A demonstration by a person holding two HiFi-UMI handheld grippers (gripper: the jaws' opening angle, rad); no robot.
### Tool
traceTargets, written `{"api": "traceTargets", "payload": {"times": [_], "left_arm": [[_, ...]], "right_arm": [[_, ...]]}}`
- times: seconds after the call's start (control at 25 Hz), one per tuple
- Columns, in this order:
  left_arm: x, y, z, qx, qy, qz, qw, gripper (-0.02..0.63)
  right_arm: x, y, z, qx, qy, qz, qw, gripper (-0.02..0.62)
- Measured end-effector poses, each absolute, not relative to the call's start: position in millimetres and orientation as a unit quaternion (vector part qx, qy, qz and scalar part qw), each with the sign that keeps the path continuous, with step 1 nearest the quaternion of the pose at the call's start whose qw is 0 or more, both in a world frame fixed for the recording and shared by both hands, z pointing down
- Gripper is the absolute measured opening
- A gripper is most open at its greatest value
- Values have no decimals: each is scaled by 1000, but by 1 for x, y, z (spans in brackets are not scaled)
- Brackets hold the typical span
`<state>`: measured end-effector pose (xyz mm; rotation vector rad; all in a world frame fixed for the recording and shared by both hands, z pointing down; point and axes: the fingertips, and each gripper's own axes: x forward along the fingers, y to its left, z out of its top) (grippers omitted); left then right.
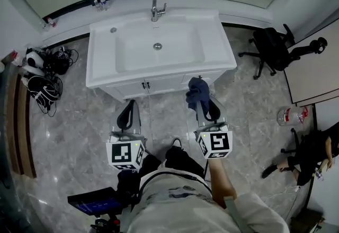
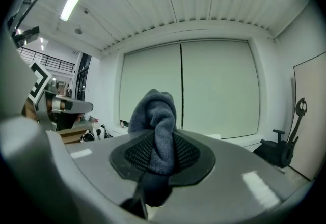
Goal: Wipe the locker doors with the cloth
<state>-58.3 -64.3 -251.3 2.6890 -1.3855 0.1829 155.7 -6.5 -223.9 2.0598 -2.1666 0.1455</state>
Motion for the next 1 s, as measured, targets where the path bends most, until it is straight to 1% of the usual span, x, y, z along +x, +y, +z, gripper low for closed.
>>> {"api": "traceTargets", "payload": {"times": [0.16,0.48,1.0], "left_arm": [[-47,-67,-265,892,-447,53,45,2],[-41,-78,-289,893,-447,45,21,2],[-45,-86,-295,890,-452,49,19,2]], "right_arm": [[154,-4,-233,686,-723,50,59,84],[161,-3,-248,686,-725,40,49,84],[159,-7,-250,676,-734,47,48,84]]}}
